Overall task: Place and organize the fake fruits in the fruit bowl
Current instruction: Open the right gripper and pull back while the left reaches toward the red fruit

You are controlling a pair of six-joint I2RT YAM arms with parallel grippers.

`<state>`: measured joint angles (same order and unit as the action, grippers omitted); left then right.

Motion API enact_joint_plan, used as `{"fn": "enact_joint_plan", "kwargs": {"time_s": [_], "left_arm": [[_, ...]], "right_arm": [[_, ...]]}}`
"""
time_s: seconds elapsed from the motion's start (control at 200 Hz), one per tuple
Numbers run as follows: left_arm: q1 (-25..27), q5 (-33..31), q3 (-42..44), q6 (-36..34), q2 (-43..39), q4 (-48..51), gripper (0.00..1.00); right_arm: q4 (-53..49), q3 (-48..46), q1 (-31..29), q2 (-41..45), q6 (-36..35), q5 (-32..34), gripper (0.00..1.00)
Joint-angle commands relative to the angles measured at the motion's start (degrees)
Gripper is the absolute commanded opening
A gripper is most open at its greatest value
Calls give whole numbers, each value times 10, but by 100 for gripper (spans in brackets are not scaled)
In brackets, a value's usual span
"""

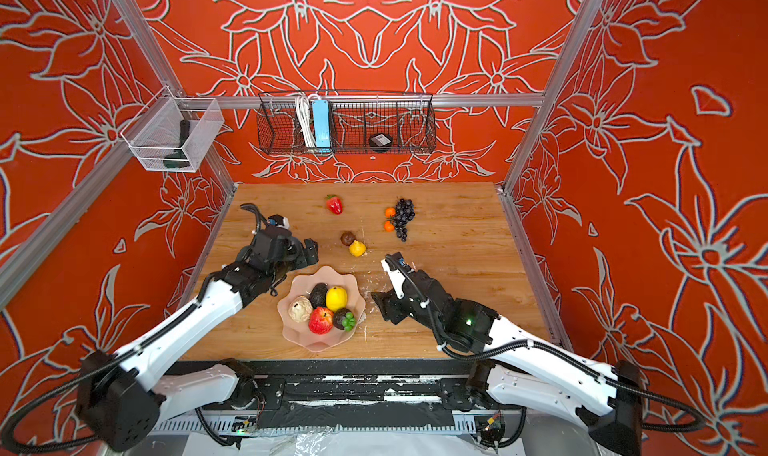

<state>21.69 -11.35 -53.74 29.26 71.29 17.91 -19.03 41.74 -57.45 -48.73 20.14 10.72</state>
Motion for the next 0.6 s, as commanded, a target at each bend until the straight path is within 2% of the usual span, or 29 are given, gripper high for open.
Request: {"fn": "enact_joint_plan", "kwargs": {"time_s": [0.0,0.3,0.596], "left_arm": [[-28,61,-69,-25,88,10,97],[-55,84,-276,-25,337,66,98],[-64,49,-477,-21,513,116,98]], "right_arm": [[12,-39,0,42,25,60,76],[0,-83,1,111,44,80,86],[-1,-100,2,133,56,71,87]]}}
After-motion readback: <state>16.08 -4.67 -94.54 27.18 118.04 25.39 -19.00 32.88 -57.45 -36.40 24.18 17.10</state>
